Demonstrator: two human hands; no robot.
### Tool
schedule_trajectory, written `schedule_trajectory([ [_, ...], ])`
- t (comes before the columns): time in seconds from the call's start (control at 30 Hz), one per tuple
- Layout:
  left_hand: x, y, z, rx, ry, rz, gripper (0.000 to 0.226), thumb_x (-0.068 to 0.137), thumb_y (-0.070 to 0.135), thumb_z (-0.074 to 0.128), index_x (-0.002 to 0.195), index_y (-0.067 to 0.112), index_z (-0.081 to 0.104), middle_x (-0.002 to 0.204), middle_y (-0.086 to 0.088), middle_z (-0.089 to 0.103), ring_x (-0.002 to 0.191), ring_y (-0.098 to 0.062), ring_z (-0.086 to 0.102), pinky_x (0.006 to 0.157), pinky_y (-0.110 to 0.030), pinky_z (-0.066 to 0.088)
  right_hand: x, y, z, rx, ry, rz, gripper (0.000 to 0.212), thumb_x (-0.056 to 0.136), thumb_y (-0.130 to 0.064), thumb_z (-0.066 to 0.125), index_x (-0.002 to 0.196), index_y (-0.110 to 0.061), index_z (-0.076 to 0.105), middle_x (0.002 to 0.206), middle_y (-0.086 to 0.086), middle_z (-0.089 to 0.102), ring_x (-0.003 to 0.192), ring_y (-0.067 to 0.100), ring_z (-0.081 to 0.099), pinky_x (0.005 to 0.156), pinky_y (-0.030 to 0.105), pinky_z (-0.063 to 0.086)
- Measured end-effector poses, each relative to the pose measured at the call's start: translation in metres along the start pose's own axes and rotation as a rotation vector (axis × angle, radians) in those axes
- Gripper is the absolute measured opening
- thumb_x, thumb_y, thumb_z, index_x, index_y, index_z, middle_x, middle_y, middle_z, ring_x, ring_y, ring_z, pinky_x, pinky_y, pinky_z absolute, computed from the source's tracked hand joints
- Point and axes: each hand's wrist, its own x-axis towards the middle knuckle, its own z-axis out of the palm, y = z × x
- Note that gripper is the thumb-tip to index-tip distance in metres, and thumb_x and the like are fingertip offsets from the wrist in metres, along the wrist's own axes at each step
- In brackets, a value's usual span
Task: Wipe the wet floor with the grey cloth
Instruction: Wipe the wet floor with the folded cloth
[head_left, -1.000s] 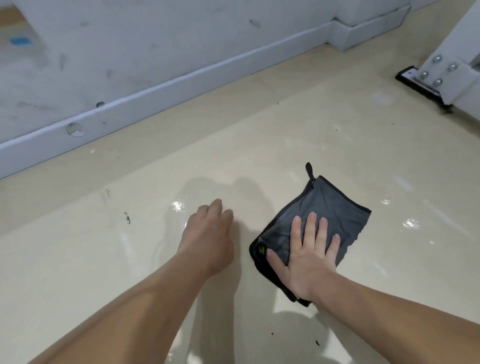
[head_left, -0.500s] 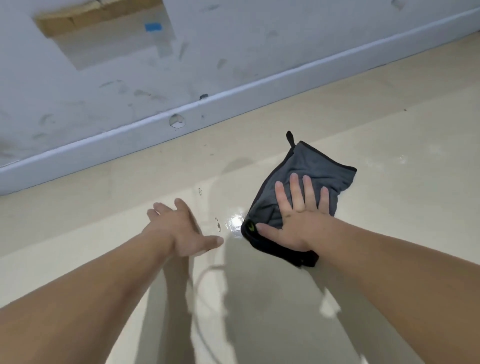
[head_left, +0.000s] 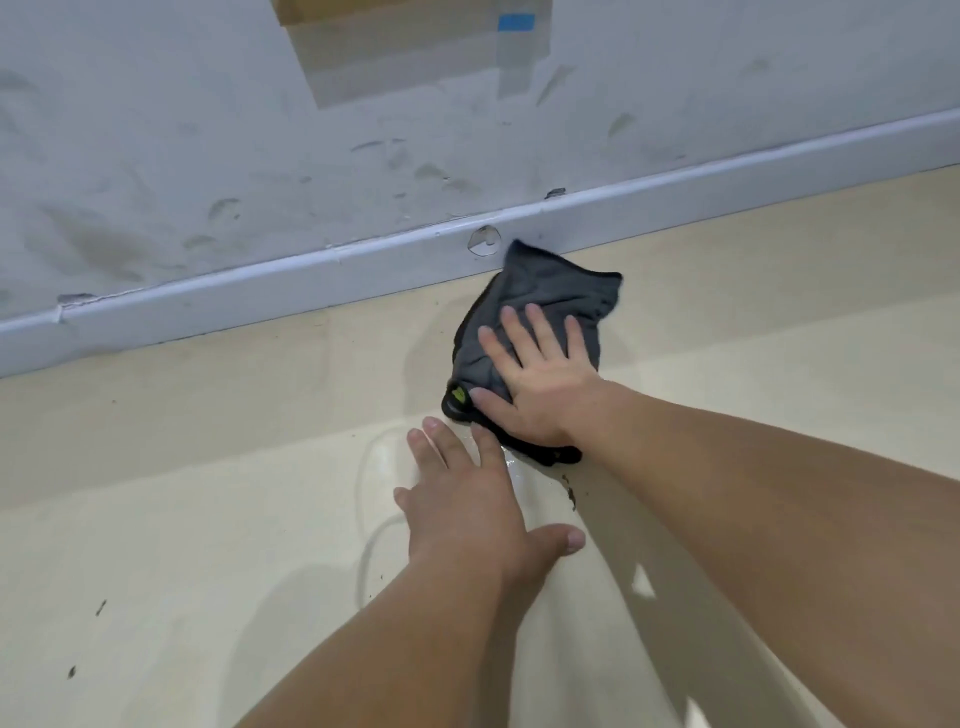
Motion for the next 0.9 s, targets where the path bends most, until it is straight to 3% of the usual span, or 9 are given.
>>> schedule_trajectory([
  [0.13,0.001,0.001,-0.003,-0.002,-0.021,-0.006,0.145,0.062,0.096,0.056,0.159,0.018,-0.02,0.164,-0.027,-0.024,0.153,-0.045,-0.021,0.114,-0.061,0.034,-0.003,0.012,-0.003,0.015,-0.025,-0.042,0.08,0.096,-0.075,0.013,0.16,-0.037,-0.017,0.167,-0.004,-0.029,0.152,0.019,-0.032,0.122,0.056,-0.018],
  [0.33,0.003,0.002,-0.005,0.003,-0.03,-0.018,0.148,0.058,0.096,0.058,0.159,0.019,-0.018,0.165,-0.027,-0.021,0.153,-0.046,-0.019,0.114,-0.06,0.034,-0.054,0.071,0.008,0.123,-0.011,0.206,0.096,0.085,-0.088,0.017,0.158,-0.038,-0.02,0.166,-0.004,-0.032,0.151,0.018,-0.032,0.123,0.054,-0.016],
  [0.6,-0.008,0.005,-0.011,0.015,0.025,-0.058,0.145,0.051,0.098,0.057,0.158,0.023,-0.006,0.167,-0.023,-0.008,0.156,-0.038,-0.003,0.104,-0.055,0.043,-0.223,0.132,0.067,0.161,-0.128,0.352,0.095,0.082,-0.089,0.014,0.148,-0.042,-0.036,0.157,-0.006,-0.046,0.144,0.016,-0.045,0.122,0.052,-0.02],
  [0.7,-0.024,0.025,-0.013,0.15,0.176,0.027,0.125,0.072,0.086,0.058,0.156,0.022,-0.008,0.166,-0.023,-0.013,0.155,-0.037,-0.001,0.108,-0.059,0.036,-0.281,0.136,0.089,0.174,-0.164,0.351,0.1,0.074,-0.095,0.006,0.147,-0.042,-0.038,0.153,-0.007,-0.051,0.139,0.016,-0.05,0.12,0.052,-0.023],
  [0.77,-0.038,0.051,-0.015,0.249,0.27,0.153,0.092,0.095,0.059,0.049,0.157,0.019,-0.005,0.167,-0.02,-0.017,0.156,-0.038,-0.004,0.115,-0.06,0.029,-0.311,0.141,0.1,0.183,-0.18,0.34,0.108,0.064,-0.097,-0.002,0.149,-0.041,-0.037,0.152,-0.008,-0.051,0.138,0.015,-0.051,0.12,0.052,-0.023],
  [0.83,-0.058,0.086,-0.013,0.209,0.272,0.334,0.06,0.104,0.038,0.03,0.157,0.017,0.008,0.169,-0.015,-0.014,0.157,-0.034,0.001,0.119,-0.056,0.026,-0.334,0.151,0.109,0.193,-0.199,0.34,0.108,0.068,-0.099,0.004,0.15,-0.041,-0.035,0.153,-0.008,-0.05,0.138,0.015,-0.051,0.12,0.053,-0.023],
  [0.9,-0.08,0.132,-0.008,0.146,0.192,0.536,0.053,0.104,0.034,0.036,0.153,0.017,0.023,0.17,-0.014,-0.007,0.155,-0.03,0.014,0.118,-0.047,0.032,-0.357,0.171,0.115,0.23,-0.211,0.379,0.107,0.075,-0.096,0.018,0.15,-0.041,-0.035,0.154,-0.008,-0.05,0.138,0.014,-0.051,0.12,0.053,-0.022],
])
